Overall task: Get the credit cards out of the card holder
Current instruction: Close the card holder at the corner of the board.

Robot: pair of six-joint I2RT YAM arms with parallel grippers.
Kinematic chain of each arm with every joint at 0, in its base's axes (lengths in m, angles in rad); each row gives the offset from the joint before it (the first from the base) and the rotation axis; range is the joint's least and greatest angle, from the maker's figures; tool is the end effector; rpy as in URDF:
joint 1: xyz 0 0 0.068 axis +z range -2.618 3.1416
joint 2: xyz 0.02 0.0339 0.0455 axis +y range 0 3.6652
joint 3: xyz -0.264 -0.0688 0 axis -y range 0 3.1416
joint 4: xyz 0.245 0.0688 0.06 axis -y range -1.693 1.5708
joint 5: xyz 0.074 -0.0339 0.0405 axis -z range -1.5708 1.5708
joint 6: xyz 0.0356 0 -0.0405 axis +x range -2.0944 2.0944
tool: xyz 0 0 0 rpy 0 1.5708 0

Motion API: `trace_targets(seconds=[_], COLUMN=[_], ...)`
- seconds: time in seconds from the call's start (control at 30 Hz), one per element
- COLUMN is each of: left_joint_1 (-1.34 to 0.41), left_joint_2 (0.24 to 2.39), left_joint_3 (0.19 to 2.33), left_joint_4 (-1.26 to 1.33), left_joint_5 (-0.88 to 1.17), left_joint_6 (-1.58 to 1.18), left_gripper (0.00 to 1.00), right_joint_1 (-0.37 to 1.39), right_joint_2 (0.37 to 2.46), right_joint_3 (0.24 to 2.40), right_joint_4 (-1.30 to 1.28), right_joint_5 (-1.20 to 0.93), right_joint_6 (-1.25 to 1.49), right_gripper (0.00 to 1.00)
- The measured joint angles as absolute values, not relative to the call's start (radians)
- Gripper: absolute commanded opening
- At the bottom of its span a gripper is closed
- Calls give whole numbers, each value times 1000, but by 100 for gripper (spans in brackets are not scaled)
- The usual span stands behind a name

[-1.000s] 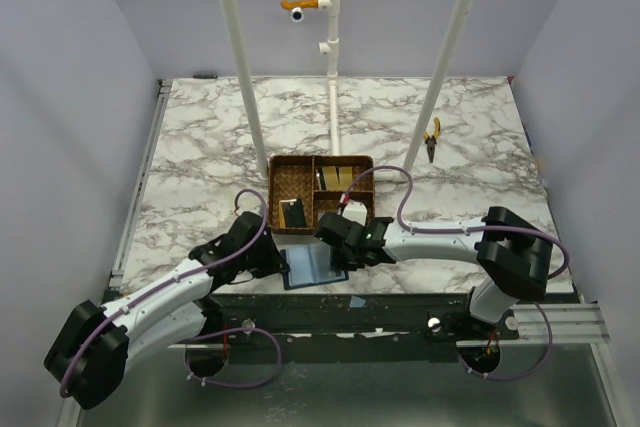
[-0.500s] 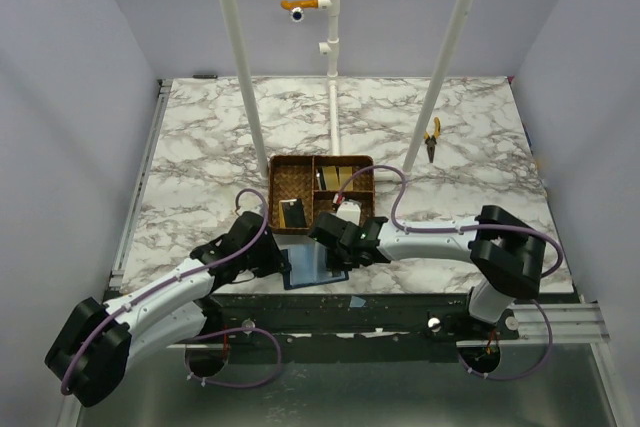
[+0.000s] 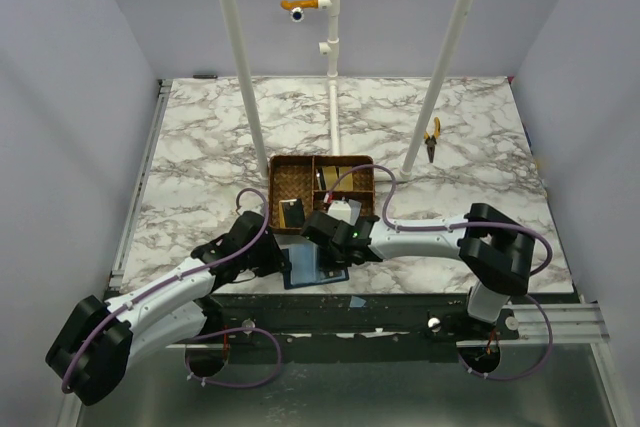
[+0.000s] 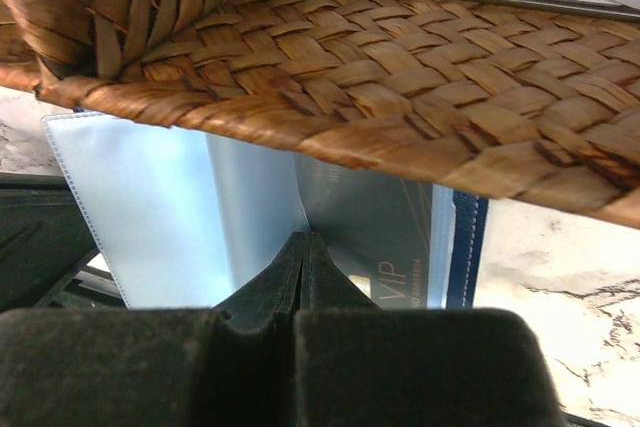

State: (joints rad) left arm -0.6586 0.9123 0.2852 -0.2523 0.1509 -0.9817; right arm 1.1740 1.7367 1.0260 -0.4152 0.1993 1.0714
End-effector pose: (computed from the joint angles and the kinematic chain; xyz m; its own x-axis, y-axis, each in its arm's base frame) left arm 0.1246 -0.1032 0.1430 -0.9046 -0.3393 -0.2580 -0.1283 0.7938 -0.5945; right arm 0.1361 0.3065 0.1612 -0.9318 0.0028 -0.3630 -0.1109 0.9499 0.2922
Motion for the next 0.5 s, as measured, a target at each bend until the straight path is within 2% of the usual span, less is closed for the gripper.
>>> trace_targets(seconds=[0.5], left_joint_1=[-659], left_joint_2=[916], left_joint_3=[285], left_joint_4=[-247], left_joint_5=[155], left_joint_6=[-981], left_gripper=[0], right_joint_1=[1178], right_joint_2=[1777], right_joint_3=[1060], right_joint_4=[-404], right_joint_5=[188], right_joint_6=[1052], right_gripper=[1])
